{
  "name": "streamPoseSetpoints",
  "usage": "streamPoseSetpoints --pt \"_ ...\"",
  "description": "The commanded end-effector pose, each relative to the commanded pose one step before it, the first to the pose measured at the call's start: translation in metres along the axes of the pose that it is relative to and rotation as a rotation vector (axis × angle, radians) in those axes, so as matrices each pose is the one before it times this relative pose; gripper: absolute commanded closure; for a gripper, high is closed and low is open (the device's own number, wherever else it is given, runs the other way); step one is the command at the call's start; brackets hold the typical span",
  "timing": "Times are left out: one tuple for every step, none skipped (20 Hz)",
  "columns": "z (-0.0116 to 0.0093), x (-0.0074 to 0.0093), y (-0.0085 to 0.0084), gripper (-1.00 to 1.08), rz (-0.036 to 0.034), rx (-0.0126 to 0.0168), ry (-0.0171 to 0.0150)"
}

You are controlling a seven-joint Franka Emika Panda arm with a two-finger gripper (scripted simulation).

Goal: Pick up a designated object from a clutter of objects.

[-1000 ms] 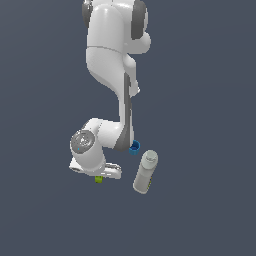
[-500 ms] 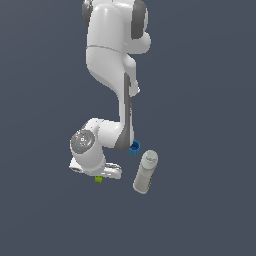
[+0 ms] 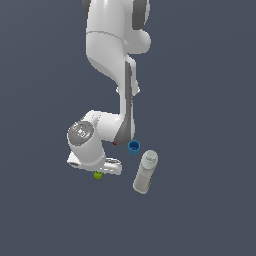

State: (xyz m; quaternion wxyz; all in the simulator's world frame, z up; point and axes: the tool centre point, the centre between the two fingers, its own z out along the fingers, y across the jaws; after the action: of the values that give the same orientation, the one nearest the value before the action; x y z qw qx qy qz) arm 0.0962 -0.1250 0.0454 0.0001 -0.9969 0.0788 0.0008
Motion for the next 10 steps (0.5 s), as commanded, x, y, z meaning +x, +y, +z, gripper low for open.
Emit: streamPoseSetpoints --pt "-0.01659 -0.00254 -0.00088 1.08 -0.00008 0.00003 0.00144" --pt "-0.00764 -0.00139 -0.0004 1.08 0.0 0.0 0.0" --pt "-0.00837 -0.00152 -0.00018 1.08 0.00034 0.0003 0.00017" --pt "-0.0089 -0.0016 -0.00046 1.08 0.0 0.0 0.0" --pt "-0.00953 -0.00171 -0.00049 1.08 0.0 0.0 0.0" --pt "-0.01011 -0.0018 -0.00051 1.08 0.0 0.0 0.0" --pt "-0.01063 -0.00188 -0.00054 1.08 0.0 0.0 0.0" --pt "-0.01112 -0.00196 -0.00055 1.08 0.0 0.0 0.0" --pt "-0.01149 -0.00201 -0.00057 1.08 0.0 0.0 0.0" --pt "-0.01175 -0.00204 -0.00057 1.08 0.0 0.0 0.0"
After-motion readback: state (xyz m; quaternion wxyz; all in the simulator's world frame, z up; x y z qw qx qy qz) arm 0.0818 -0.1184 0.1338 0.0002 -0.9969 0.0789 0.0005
